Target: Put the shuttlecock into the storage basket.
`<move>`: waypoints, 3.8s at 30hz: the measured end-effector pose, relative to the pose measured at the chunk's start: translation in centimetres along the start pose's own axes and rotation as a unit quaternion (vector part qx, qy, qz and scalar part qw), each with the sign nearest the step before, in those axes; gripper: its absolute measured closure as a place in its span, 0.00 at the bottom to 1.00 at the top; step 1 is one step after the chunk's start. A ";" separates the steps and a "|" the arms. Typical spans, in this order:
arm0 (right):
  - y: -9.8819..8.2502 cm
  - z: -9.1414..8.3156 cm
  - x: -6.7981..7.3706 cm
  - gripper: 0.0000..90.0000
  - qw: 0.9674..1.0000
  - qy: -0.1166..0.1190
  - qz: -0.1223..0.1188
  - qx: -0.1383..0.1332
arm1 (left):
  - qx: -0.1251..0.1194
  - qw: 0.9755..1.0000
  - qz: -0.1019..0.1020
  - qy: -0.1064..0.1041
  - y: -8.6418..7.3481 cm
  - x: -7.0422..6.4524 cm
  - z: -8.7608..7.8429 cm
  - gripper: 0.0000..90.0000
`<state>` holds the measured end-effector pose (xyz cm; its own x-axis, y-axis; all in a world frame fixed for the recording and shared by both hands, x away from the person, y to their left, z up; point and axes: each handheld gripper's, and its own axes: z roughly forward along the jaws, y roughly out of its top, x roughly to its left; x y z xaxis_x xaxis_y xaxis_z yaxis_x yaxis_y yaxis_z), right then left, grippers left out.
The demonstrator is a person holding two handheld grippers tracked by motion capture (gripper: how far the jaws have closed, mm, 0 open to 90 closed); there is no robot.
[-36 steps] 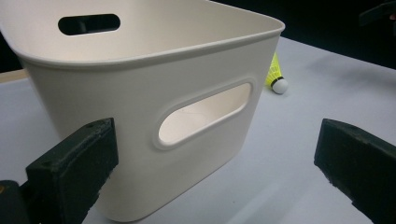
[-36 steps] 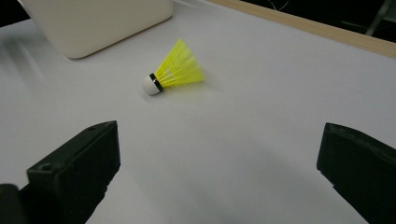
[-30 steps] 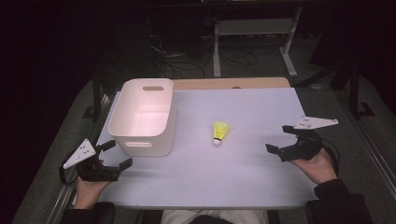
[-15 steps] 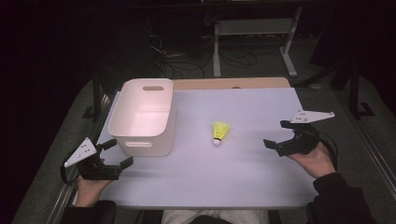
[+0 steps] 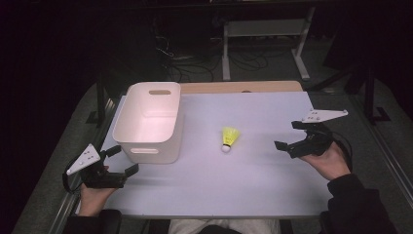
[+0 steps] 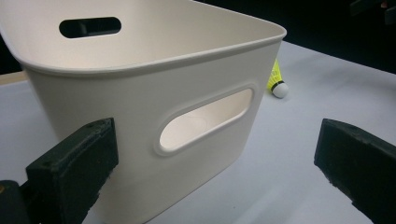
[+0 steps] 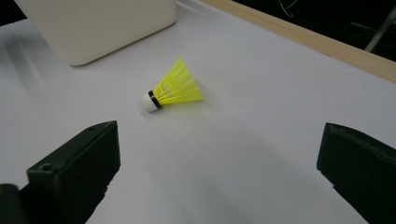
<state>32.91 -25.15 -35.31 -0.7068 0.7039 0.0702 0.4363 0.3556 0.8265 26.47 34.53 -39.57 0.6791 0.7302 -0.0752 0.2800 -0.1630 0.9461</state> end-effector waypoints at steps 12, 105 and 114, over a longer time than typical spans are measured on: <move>1.3 0.3 -0.1 0.00 1.000 0.003 -0.011 0.006 | -0.001 1.000 -0.001 0.000 0.0 0.0 0.0 0.00; 4.6 11.3 -2.3 0.00 0.995 0.047 -0.006 0.085 | -0.001 1.000 -0.002 -0.003 0.0 0.0 -0.1 0.00; 4.3 12.4 -2.5 0.07 0.994 0.052 -0.004 0.094 | -0.001 1.000 -0.002 -0.004 0.0 0.0 -0.1 0.00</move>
<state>43.45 -17.77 -38.83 -0.7602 0.6366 0.1297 0.5195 0.4759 0.7097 26.41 34.60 -39.55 0.6828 0.7261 -0.0808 0.2810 -0.1590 0.9464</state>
